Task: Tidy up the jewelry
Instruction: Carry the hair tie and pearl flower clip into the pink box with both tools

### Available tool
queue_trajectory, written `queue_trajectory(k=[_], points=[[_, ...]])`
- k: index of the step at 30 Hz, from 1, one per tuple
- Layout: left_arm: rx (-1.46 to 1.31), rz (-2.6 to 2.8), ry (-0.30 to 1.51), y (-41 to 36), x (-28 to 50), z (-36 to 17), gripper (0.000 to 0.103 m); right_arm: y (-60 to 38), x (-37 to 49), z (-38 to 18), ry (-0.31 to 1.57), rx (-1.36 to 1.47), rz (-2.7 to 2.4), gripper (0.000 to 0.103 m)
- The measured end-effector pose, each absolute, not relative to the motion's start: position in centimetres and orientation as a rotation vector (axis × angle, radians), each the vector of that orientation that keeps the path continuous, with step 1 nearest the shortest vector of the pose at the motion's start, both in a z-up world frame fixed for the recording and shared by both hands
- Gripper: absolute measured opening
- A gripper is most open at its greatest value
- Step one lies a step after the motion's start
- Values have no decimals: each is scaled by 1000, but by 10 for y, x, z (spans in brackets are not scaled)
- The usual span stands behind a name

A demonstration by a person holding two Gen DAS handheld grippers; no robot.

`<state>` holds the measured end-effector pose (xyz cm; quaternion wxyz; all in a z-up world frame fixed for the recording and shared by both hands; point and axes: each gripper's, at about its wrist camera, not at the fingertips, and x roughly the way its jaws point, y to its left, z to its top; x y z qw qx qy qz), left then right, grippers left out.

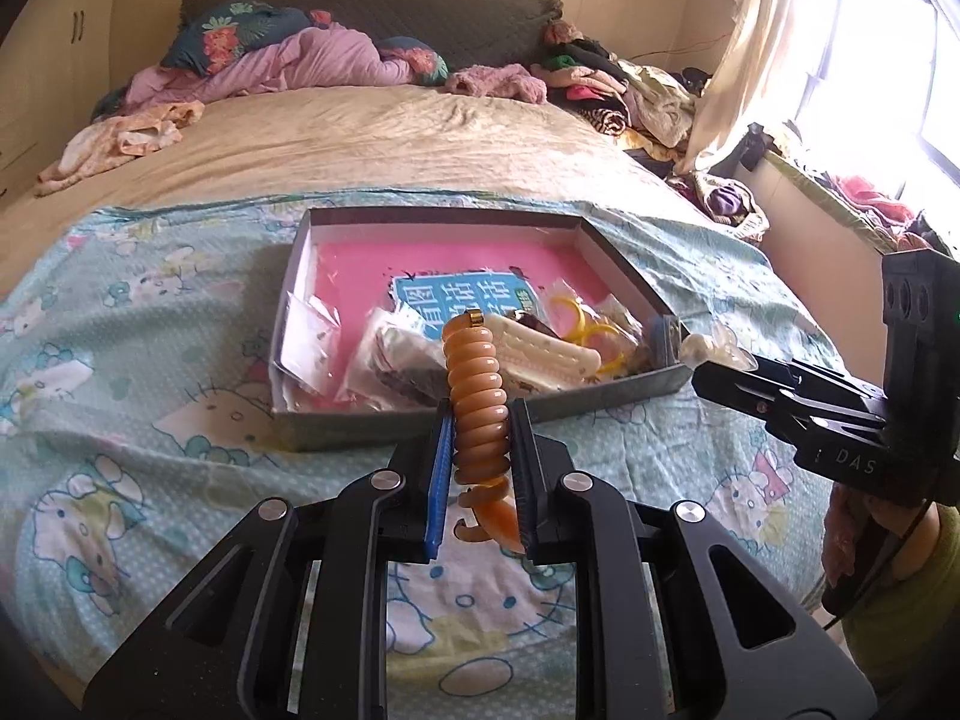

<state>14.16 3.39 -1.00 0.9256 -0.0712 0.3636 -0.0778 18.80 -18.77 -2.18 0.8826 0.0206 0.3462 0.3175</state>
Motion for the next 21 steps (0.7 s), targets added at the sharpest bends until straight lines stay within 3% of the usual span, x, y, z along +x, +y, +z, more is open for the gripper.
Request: queue_trajectory(k=[21], points=[[-175, -73, 753, 72, 182, -10, 11, -166, 226, -1, 658, 11, 669, 41]])
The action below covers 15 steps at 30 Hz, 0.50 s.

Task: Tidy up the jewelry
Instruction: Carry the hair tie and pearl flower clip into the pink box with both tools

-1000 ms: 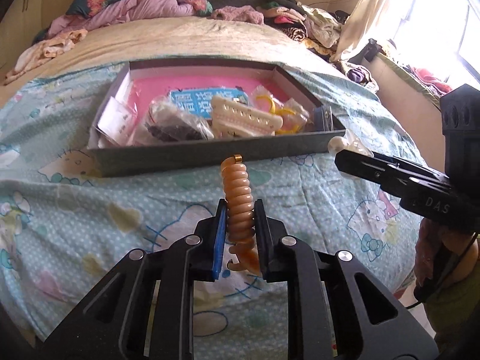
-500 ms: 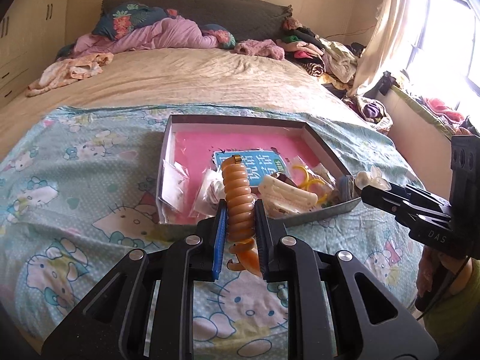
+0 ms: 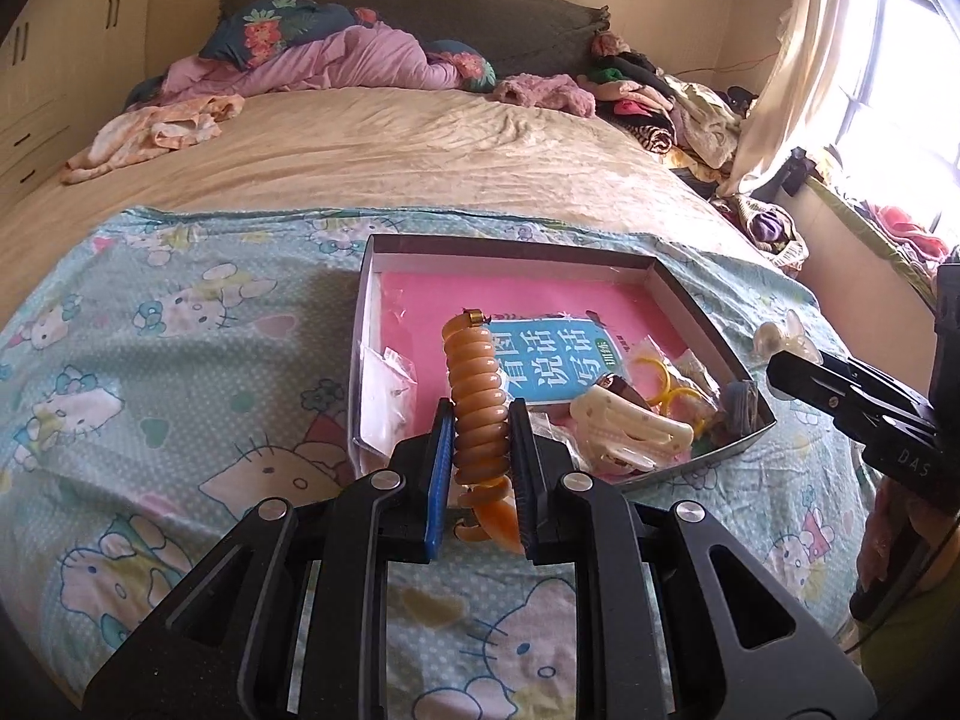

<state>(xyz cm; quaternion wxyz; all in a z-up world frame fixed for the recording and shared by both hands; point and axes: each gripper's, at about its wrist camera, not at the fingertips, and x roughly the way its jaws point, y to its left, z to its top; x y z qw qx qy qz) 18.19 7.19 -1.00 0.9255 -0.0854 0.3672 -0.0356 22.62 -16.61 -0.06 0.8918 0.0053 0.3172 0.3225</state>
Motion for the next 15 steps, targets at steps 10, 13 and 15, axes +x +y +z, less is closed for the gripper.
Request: queue_trajectory(k=[10, 13, 15], points=[[-179, -66, 786, 80, 198, -21, 11, -165, 243, -11, 684, 13, 648, 41], [-181, -64, 793, 81, 202, -23, 11, -165, 247, -12, 682, 9, 639, 41], [-181, -64, 798, 82, 205, -25, 11, -165, 249, -14, 684, 11, 633, 41]])
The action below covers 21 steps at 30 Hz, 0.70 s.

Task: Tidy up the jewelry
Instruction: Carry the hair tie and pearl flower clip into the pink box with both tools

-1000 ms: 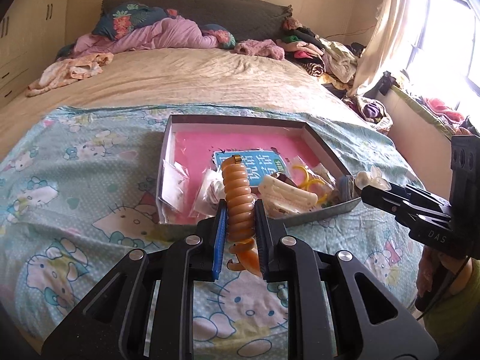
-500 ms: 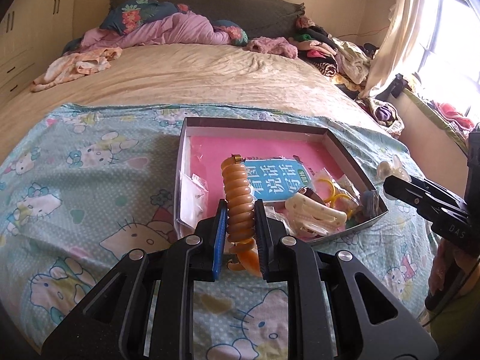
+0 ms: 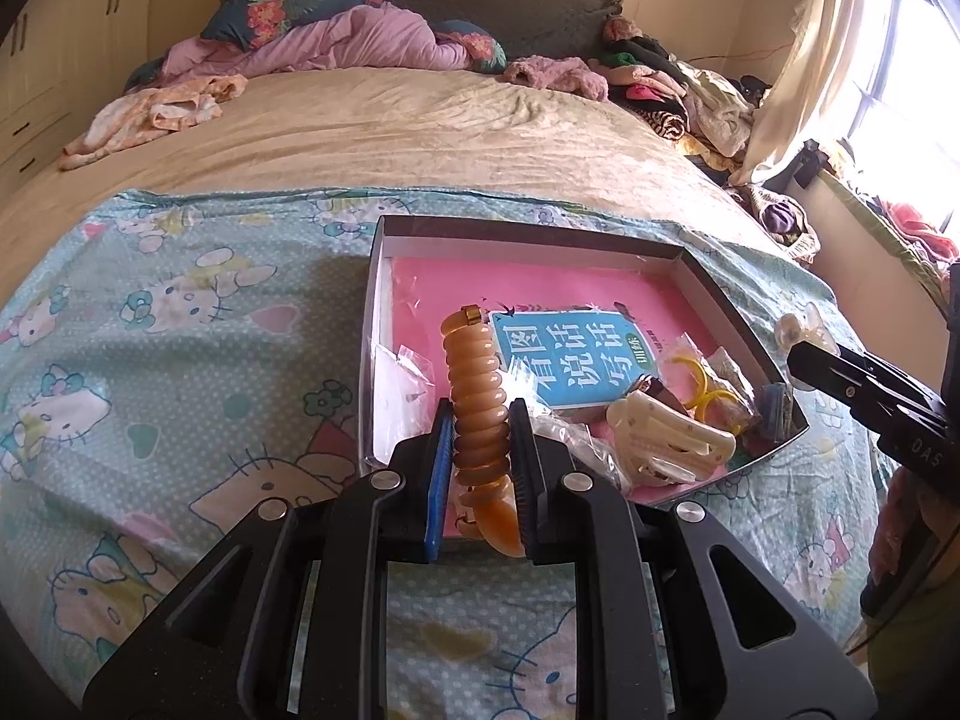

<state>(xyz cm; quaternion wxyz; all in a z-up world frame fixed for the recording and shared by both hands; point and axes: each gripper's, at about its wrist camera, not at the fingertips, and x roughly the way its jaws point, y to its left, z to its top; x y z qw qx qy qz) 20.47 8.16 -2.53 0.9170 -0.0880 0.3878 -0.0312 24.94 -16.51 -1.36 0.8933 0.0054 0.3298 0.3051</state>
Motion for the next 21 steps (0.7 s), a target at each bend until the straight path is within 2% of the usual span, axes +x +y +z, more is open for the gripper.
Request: queue_trajectory(k=[21], points=[[-183, -67, 848, 87, 220, -49, 11, -151, 260, -44, 765, -28, 616, 41]])
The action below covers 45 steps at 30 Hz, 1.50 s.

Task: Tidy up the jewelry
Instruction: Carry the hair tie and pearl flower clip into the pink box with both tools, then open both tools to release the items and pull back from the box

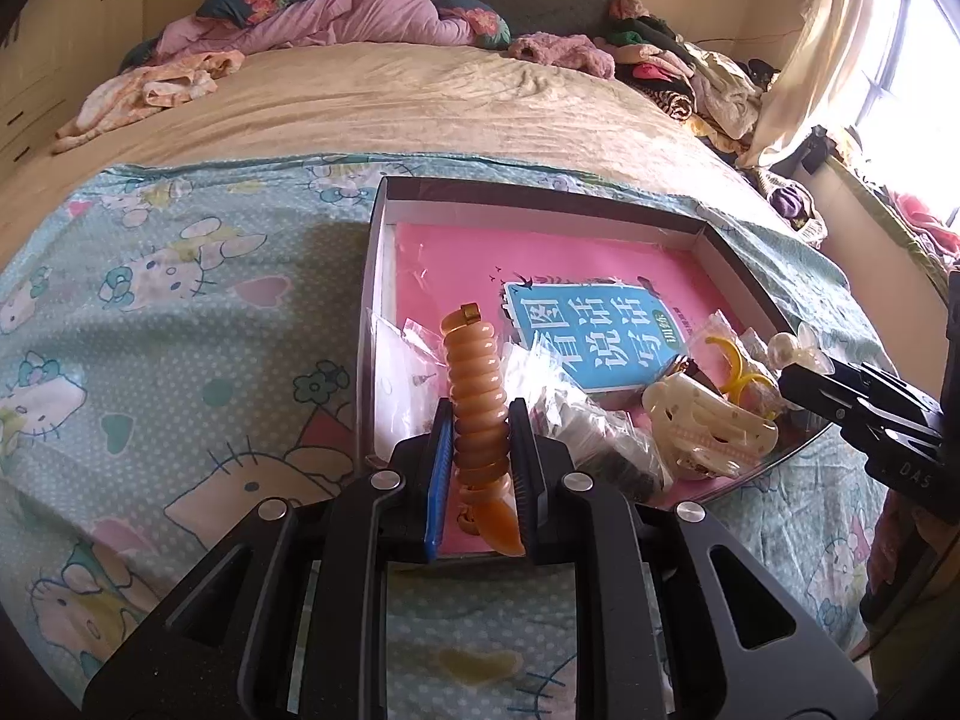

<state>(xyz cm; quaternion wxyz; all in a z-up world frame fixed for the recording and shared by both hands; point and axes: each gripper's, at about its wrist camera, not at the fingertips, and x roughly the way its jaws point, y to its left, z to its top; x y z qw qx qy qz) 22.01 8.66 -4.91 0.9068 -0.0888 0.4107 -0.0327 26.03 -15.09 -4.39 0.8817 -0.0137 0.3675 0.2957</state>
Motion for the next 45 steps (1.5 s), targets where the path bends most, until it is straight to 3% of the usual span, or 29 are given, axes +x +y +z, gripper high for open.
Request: queue_trajectory(k=[23, 32, 35, 39, 45], points=[[-204, -78, 859, 88, 220, -57, 11, -136, 271, -58, 816, -44, 623, 42], [-201, -70, 863, 86, 219, -56, 11, -152, 261, -46, 782, -9, 599, 61], [-203, -66, 863, 86, 216, -53, 16, -159, 255, -39, 765, 9, 590, 69], [-210, -70, 860, 86, 212, -48, 37, -166, 247, -31, 743, 13, 584, 76], [-195, -74, 838, 79, 204, -36, 37, -174, 236, -18, 712, 19, 582, 80]])
